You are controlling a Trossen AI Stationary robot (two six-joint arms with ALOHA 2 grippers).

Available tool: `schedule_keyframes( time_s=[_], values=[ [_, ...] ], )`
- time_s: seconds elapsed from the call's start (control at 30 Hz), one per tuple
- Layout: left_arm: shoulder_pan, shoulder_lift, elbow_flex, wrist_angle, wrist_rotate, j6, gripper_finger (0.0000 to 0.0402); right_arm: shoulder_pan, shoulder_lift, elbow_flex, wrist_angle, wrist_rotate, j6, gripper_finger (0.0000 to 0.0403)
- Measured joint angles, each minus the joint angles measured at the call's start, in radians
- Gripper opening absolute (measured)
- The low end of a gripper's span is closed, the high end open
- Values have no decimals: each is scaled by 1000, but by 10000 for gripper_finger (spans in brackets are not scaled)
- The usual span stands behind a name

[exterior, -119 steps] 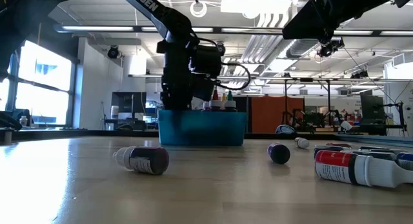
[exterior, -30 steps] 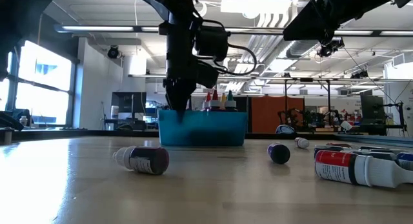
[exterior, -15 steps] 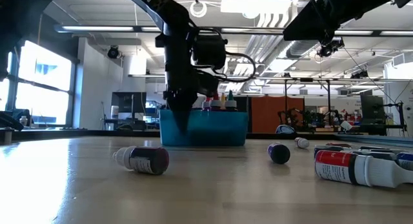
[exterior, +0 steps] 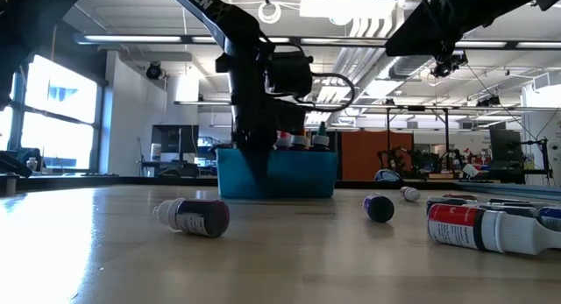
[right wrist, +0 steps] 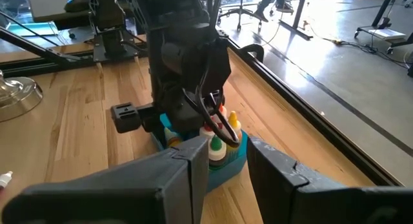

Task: Pick & Place food coloring
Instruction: Adjust the big yellow food coloring bottle in the bin

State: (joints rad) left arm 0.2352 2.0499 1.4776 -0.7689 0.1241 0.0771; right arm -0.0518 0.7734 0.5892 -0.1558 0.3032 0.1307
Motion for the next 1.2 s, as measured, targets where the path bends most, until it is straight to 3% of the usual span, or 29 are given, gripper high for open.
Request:
schedule_keyframes(
  time_s=[0.23,0.9,1.07,1.2],
  values=[
    [0,0,0,-23,9,24,88,0,0,0,-1,0,0,99],
    [0,-160,-1,-165,-39,-12,93,0,0,0,-2,1,-3,99],
    [-4,-177,69,-280,-74,-41,94,0,33,0,60,1,-93,99],
    [-11,-175,136,-331,-81,-32,94,0,133,0,167,-35,-168,99]
  ],
)
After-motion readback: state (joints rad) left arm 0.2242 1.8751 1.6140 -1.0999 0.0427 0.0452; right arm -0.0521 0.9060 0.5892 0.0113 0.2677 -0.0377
